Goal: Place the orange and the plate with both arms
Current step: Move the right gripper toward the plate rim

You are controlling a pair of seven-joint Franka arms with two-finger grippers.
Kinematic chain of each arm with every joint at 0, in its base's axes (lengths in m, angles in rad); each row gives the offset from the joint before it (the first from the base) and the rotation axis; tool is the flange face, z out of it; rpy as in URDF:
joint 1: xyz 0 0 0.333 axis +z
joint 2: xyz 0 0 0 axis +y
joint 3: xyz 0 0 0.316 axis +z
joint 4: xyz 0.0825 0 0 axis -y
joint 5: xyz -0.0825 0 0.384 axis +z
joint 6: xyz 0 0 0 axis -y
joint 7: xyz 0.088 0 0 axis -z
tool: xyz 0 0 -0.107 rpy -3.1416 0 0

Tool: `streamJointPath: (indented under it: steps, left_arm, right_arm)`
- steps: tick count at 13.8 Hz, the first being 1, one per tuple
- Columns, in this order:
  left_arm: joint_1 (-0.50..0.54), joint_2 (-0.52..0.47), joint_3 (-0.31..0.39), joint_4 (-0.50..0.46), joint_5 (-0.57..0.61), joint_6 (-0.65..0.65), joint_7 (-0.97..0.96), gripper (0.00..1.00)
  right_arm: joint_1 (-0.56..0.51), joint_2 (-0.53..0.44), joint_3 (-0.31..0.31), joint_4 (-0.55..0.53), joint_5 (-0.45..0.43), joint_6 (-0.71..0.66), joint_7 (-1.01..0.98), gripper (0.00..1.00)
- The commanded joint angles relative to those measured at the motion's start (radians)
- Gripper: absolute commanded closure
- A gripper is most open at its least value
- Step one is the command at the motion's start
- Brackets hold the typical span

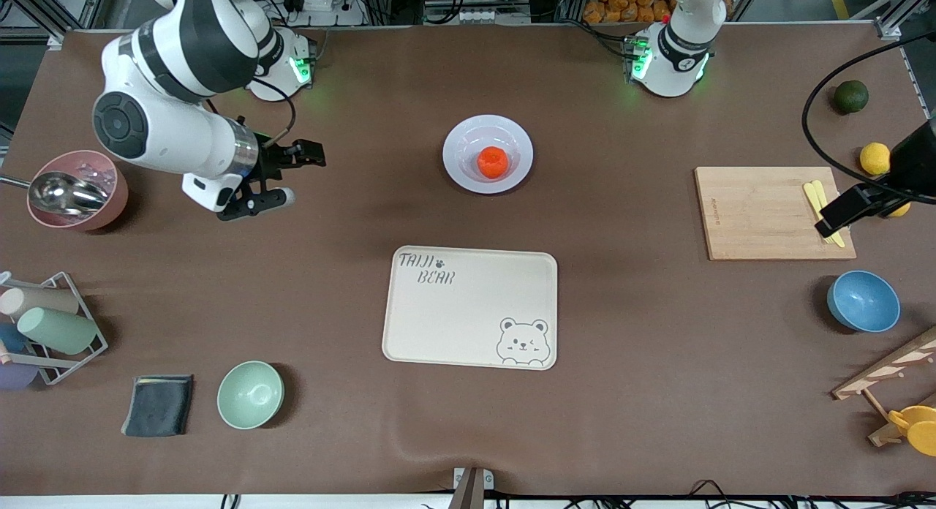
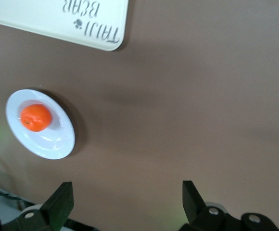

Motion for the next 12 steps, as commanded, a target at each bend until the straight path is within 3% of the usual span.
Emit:
streamJointPath:
  steps: [1, 6, 8, 12]
  left_arm:
    - [-0.208, -0.079, 0.257, -0.030, -0.048, -0.066, 0.096, 0.00]
    - [-0.186, -0.088, 0.261, -0.030, -0.053, -0.085, 0.113, 0.00]
    - [-0.192, -0.081, 0.258, -0.041, -0.039, -0.088, 0.117, 0.00]
    - [-0.194, -0.084, 0.253, -0.045, -0.039, -0.099, 0.117, 0.00]
  right_arm:
    - [0.037, -0.042, -0.009, -0.103, 0.057, 0.069, 0.025, 0.00]
    - [0.094, -0.033, -0.009, -0.221, 0.233, 0.189, 0.030, 0.00]
    - [0.094, -0.015, -0.009, -0.244, 0.348, 0.192, 0.028, 0.00]
    - [0.122, 0.013, -0.007, -0.273, 0.432, 0.197, 0.028, 0.00]
